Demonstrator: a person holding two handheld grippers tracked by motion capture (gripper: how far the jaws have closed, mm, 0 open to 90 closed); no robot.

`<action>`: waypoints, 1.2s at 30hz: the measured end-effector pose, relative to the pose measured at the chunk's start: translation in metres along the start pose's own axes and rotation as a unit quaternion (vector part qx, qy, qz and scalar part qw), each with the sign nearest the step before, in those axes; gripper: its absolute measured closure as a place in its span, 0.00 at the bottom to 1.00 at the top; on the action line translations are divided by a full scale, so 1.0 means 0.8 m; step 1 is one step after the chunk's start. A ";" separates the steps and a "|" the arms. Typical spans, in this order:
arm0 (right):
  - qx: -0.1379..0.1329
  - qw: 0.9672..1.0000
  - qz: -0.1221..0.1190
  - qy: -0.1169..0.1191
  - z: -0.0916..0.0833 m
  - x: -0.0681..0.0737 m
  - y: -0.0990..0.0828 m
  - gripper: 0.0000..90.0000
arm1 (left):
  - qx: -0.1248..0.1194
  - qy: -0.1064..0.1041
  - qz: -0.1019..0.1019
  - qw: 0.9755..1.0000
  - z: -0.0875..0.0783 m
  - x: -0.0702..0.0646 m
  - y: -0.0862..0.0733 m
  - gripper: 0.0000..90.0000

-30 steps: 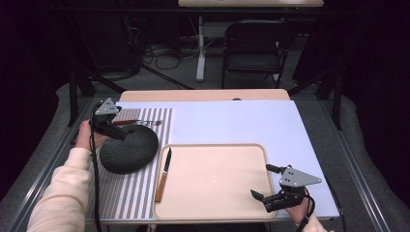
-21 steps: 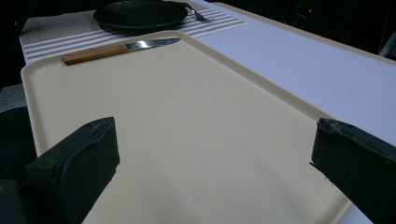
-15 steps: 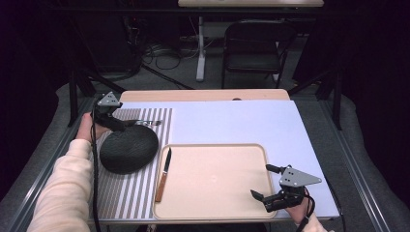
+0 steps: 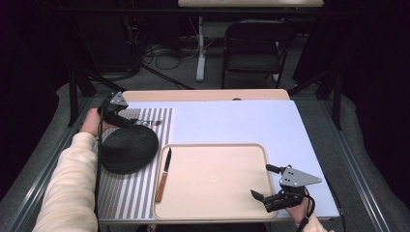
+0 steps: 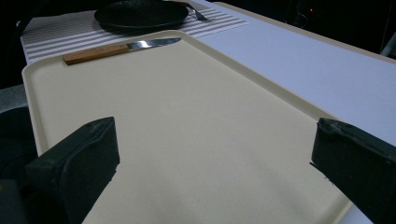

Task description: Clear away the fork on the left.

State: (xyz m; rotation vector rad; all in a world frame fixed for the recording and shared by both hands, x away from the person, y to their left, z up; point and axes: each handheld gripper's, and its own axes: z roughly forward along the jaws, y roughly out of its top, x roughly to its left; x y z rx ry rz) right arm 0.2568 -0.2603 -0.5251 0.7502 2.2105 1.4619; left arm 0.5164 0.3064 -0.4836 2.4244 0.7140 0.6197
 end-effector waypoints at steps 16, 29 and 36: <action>0.001 1.000 0.003 0.000 0.000 -0.001 0.000 0.00 | 0.057 -0.008 0.026 0.998 0.029 0.013 0.002 0.54; 0.003 1.000 0.003 0.003 0.001 -0.001 -0.001 0.00 | 0.088 -0.014 0.069 0.994 0.046 0.021 -0.005 0.65; 0.003 1.000 0.003 0.003 0.001 -0.001 -0.001 0.00 | 0.089 -0.034 0.099 0.991 0.055 0.021 -0.004 0.68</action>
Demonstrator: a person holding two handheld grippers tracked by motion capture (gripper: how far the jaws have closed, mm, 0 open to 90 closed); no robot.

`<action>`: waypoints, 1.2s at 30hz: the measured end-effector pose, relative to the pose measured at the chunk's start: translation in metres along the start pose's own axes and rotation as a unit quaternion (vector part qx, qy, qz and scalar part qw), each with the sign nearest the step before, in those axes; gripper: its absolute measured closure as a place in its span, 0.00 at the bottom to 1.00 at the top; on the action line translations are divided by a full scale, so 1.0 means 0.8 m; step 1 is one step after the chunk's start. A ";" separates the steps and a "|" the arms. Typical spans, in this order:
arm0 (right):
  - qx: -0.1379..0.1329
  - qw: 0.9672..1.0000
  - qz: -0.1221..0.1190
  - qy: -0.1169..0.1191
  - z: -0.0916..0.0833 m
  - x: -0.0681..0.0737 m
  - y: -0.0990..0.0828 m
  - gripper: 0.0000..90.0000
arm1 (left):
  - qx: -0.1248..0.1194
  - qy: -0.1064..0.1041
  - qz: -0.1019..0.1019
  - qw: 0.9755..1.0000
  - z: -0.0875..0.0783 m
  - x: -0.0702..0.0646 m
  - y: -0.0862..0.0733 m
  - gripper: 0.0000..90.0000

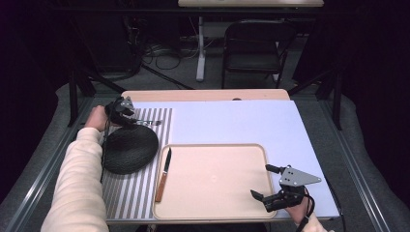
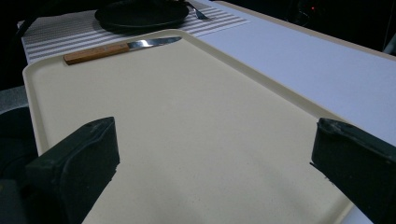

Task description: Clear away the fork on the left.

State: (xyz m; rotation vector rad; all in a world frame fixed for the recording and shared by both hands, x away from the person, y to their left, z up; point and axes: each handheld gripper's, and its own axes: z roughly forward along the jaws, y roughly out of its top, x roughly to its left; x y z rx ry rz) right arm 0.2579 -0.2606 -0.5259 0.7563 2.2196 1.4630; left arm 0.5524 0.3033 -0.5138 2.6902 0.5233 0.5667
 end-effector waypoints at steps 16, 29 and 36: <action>-0.001 1.000 0.000 0.003 0.000 0.000 0.000 0.00 | 0.007 -0.016 0.044 0.999 0.014 0.003 -0.002 0.75; -0.001 1.000 0.000 0.003 0.000 0.000 -0.001 0.00 | 0.029 -0.013 0.074 0.997 0.019 0.003 0.000 0.82; -0.001 1.000 0.000 0.003 0.000 0.000 -0.001 0.00 | 0.032 -0.014 0.077 0.996 0.022 0.003 0.000 0.82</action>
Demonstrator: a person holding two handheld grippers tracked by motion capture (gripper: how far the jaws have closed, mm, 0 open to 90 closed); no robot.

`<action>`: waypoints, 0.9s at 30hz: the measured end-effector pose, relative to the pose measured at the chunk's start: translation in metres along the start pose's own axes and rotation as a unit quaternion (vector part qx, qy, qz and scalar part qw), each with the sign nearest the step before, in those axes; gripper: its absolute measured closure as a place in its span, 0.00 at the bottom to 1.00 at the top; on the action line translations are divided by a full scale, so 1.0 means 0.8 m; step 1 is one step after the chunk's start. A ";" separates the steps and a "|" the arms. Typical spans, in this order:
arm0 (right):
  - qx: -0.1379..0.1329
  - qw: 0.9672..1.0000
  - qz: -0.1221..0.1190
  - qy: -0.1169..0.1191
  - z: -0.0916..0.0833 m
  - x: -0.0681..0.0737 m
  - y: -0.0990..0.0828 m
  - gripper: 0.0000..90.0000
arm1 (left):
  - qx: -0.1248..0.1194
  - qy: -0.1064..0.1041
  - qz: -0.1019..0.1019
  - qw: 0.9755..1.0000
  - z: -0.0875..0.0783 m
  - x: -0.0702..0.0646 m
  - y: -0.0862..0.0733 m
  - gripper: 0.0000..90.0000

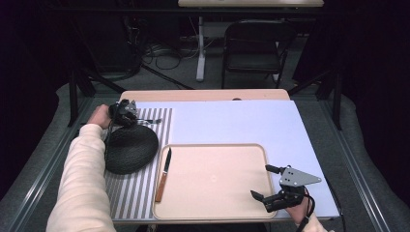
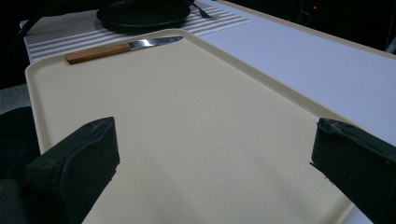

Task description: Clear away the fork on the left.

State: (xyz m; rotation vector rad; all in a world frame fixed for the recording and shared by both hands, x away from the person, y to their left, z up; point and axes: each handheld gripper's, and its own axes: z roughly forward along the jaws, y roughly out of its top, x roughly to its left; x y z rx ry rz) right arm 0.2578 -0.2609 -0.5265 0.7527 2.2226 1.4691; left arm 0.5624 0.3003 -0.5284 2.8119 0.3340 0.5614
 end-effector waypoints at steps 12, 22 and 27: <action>0.001 1.000 0.004 0.000 0.000 0.000 0.000 0.00 | 0.012 0.013 0.015 1.000 0.001 -0.001 0.004 0.85; -0.001 1.000 0.000 -0.002 0.000 0.000 0.000 0.00 | 0.015 0.029 0.023 0.999 -0.015 -0.003 0.010 0.86; 0.000 1.000 0.000 -0.002 0.000 0.000 0.000 0.00 | 0.011 0.034 0.018 0.999 -0.032 -0.006 0.016 0.86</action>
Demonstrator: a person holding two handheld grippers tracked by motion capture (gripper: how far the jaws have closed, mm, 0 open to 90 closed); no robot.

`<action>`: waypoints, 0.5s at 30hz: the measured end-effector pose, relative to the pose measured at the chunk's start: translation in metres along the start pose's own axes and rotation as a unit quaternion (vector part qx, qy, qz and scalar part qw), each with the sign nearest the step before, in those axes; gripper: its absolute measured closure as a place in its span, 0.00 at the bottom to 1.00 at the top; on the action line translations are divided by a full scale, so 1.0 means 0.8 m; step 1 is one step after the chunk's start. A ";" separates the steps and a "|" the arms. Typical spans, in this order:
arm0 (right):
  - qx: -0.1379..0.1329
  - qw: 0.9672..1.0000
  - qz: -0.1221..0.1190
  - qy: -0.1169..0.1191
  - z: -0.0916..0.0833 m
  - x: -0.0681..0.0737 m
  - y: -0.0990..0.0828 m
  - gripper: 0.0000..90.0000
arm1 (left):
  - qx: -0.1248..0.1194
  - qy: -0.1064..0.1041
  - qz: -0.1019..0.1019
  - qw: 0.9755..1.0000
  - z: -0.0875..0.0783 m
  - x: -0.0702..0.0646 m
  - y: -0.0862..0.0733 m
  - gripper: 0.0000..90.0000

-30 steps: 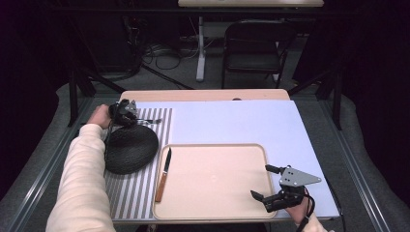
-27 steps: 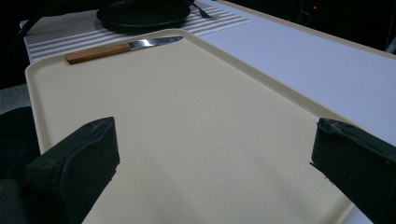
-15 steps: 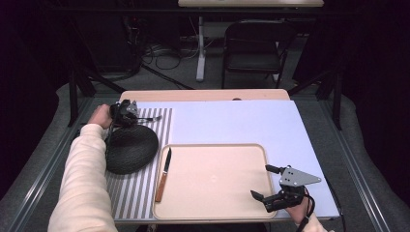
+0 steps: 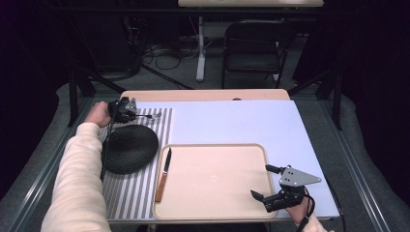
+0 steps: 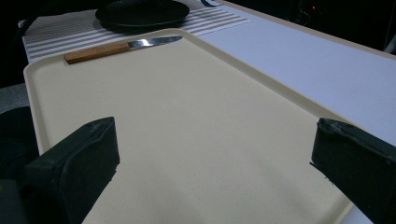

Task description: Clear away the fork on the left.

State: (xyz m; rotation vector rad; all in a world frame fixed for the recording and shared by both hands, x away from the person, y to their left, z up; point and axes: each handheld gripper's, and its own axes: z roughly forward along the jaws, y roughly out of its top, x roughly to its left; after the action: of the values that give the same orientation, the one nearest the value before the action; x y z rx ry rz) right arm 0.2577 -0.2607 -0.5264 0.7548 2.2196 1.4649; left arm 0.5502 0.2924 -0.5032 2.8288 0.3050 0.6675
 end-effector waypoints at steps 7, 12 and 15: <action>0.000 1.000 0.000 -0.001 0.000 0.000 0.000 0.00 | -0.012 0.009 -0.031 0.999 -0.025 -0.003 0.001 0.86; 0.000 1.000 0.000 -0.001 -0.001 0.000 0.001 0.00 | -0.020 0.007 -0.061 0.998 -0.039 -0.007 0.002 0.86; 0.001 1.000 0.001 0.000 -0.001 0.000 0.001 0.00 | -0.034 0.008 -0.077 0.996 -0.046 -0.009 0.002 0.86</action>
State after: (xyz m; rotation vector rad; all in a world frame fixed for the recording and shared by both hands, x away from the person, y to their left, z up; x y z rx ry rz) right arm 0.2574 -0.2607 -0.5257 0.7567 2.2200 1.4639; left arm 0.5273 0.2948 -0.4736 2.7034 0.4868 0.6551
